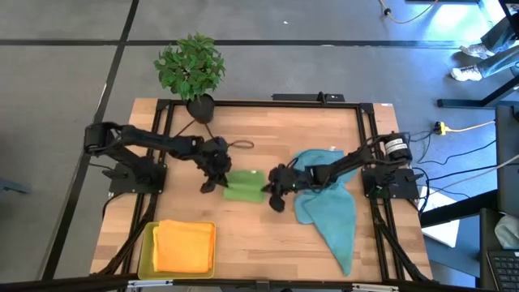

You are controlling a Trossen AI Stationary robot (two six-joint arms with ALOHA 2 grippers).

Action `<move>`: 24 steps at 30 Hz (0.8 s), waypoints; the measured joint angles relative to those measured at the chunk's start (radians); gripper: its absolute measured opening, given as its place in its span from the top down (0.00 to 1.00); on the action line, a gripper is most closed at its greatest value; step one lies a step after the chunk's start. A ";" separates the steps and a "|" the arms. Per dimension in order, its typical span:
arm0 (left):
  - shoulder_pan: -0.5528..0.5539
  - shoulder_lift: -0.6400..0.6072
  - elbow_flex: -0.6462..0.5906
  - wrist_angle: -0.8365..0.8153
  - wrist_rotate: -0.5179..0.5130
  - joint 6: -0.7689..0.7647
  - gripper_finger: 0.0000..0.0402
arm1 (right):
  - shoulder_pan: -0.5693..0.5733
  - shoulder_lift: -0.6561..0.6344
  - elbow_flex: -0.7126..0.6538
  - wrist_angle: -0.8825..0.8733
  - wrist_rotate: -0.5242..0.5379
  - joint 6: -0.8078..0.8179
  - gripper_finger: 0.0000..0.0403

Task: Fold microfiber towels
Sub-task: Fold the green microfiber cloth

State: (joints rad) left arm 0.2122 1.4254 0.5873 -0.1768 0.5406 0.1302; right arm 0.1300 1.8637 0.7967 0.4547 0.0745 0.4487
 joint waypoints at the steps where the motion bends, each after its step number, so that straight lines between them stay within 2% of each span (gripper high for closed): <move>1: -0.035 -0.008 0.000 0.002 -0.002 -0.020 1.00 | 0.023 0.000 0.000 0.003 -0.009 0.020 0.99; 5: -0.198 -0.050 0.000 0.017 -0.039 -0.107 1.00 | 0.126 0.000 0.038 -0.001 -0.031 0.070 0.99; 8: -0.291 -0.096 0.002 0.016 -0.094 -0.118 1.00 | 0.164 -0.001 0.080 -0.012 -0.031 0.063 0.99; 12: -0.304 -0.171 0.000 -0.007 -0.149 -0.120 1.00 | 0.133 -0.001 0.120 -0.079 -0.030 0.040 0.99; 17: -0.275 -0.253 0.000 -0.019 -0.134 -0.131 1.00 | 0.092 0.000 0.141 -0.121 -0.033 0.025 0.99; 24: -0.349 -0.295 0.000 -0.024 -0.127 -0.171 1.00 | 0.163 0.000 0.207 -0.119 -0.088 -0.002 0.99</move>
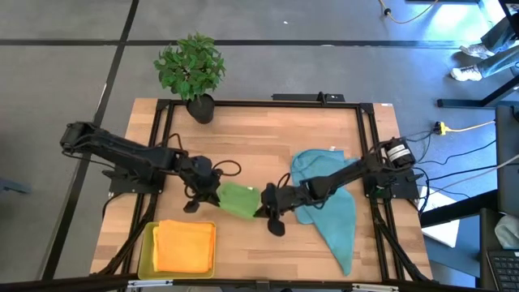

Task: Fold microfiber towels
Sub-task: Fold the green microfiber cloth

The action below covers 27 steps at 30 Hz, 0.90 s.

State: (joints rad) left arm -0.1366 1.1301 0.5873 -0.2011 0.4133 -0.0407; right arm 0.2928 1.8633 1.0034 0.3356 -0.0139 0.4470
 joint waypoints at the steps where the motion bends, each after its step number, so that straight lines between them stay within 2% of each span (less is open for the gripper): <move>1: -0.008 0.000 0.000 -0.002 0.000 0.002 1.00 | 0.006 0.000 0.008 -0.002 0.000 -0.007 0.99; 5: 0.011 0.000 0.000 -0.014 -0.012 0.027 1.00 | -0.010 0.000 0.029 -0.047 0.015 -0.008 0.99; 8: 0.072 0.000 0.000 -0.051 -0.014 0.075 1.00 | -0.069 0.000 0.018 -0.101 0.042 0.014 0.99; 17: 0.395 0.036 -0.092 -0.046 0.081 0.141 1.00 | -0.231 0.003 -0.050 -0.089 0.050 0.030 0.99; 21: 0.488 0.073 -0.130 -0.012 0.102 0.143 1.00 | -0.270 0.026 -0.052 -0.047 0.028 0.017 0.99; 23: 0.511 0.092 -0.133 -0.008 0.095 0.116 1.00 | -0.288 0.053 -0.052 -0.017 0.001 0.015 0.99; 27: 0.525 0.121 -0.134 -0.003 0.013 0.031 1.00 | -0.315 0.133 -0.029 0.035 -0.028 0.014 0.99</move>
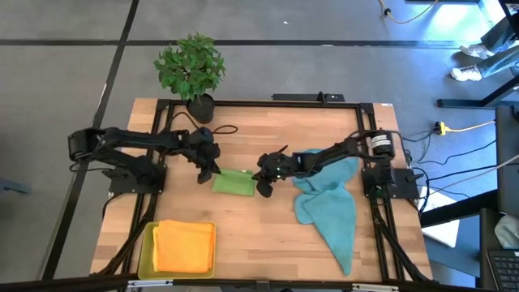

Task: Fold microfiber towels
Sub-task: Fold the green microfiber cloth

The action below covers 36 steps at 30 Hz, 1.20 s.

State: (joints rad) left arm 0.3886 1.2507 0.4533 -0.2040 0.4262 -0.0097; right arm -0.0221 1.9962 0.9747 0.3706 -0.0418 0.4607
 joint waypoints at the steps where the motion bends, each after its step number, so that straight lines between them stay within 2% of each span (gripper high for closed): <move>1: -0.003 0.006 0.001 0.003 -0.008 -0.002 1.00 | -0.006 0.016 0.007 0.002 -0.001 -0.005 0.98; 9: -0.004 0.006 -0.001 -0.023 -0.100 -0.029 1.00 | -0.014 0.034 0.055 0.020 0.053 -0.073 0.80; 15: 0.006 0.006 -0.001 -0.024 -0.115 -0.038 1.00 | -0.014 0.018 0.065 0.008 0.057 -0.078 0.68; 21: 0.006 0.006 -0.001 -0.023 -0.131 -0.035 0.98 | -0.012 -0.018 0.064 -0.021 0.097 -0.128 0.65; 26: 0.006 0.006 0.002 -0.024 -0.140 -0.025 0.87 | -0.012 -0.056 0.064 -0.034 0.127 -0.161 0.65; 31: 0.006 -0.006 0.050 -0.075 -0.217 -0.014 0.77 | -0.008 -0.068 0.064 -0.026 0.131 -0.184 0.65; 36: 0.004 -0.028 0.129 -0.160 -0.305 -0.014 0.74 | 0.000 -0.068 0.064 -0.027 0.131 -0.208 0.65</move>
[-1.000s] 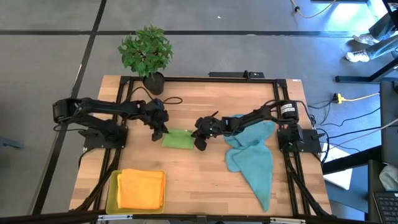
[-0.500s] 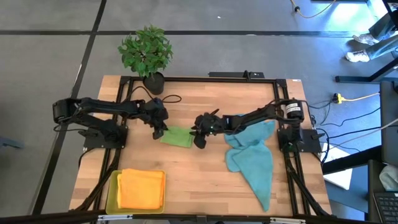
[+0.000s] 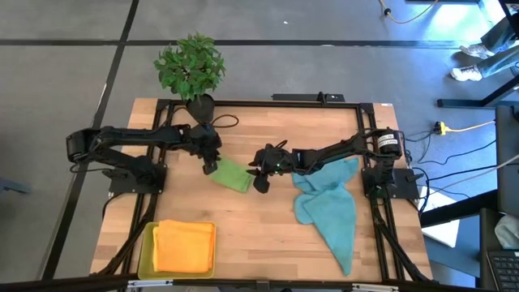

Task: Fold microfiber towels
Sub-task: Fold the green microfiber cloth

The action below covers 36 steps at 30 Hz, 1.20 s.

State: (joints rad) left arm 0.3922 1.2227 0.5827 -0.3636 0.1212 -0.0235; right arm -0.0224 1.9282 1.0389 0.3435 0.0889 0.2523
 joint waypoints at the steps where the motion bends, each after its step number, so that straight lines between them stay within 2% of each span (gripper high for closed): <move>1: -0.003 -0.008 0.012 -0.017 -0.013 0.000 0.74 | 0.003 0.000 0.000 0.008 0.000 -0.002 0.65; 8: -0.023 -0.039 0.028 -0.028 -0.059 0.000 0.74 | 0.016 0.001 0.000 0.034 0.026 -0.025 0.65; 13: -0.097 -0.040 0.027 0.044 -0.006 -0.001 0.75 | 0.024 0.001 0.000 0.056 0.027 -0.030 0.65; 15: -0.157 -0.040 0.011 0.124 -0.005 -0.014 0.75 | 0.038 0.001 0.000 0.067 0.027 -0.048 0.65; 19: -0.274 -0.051 -0.082 0.392 -0.053 0.000 0.75 | 0.063 0.001 0.000 0.104 0.022 -0.081 0.65; 22: -0.325 -0.087 -0.162 0.574 -0.076 0.005 0.75 | 0.074 0.002 0.000 0.137 0.023 -0.106 0.65; 26: -0.366 -0.153 -0.248 0.713 -0.075 -0.020 0.75 | 0.074 0.002 0.000 0.193 0.023 -0.112 0.65; 31: -0.383 -0.226 -0.291 0.712 -0.104 -0.027 0.75 | 0.053 0.002 0.000 0.262 0.023 -0.114 0.65; 36: -0.376 -0.223 -0.332 0.713 -0.183 -0.025 0.75 | 0.049 0.006 0.000 0.250 0.027 -0.108 0.65</move>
State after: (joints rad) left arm 0.0162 0.9996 0.2504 0.3495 -0.0622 -0.0481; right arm 0.0265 1.9346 1.0389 0.5936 0.1156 0.1444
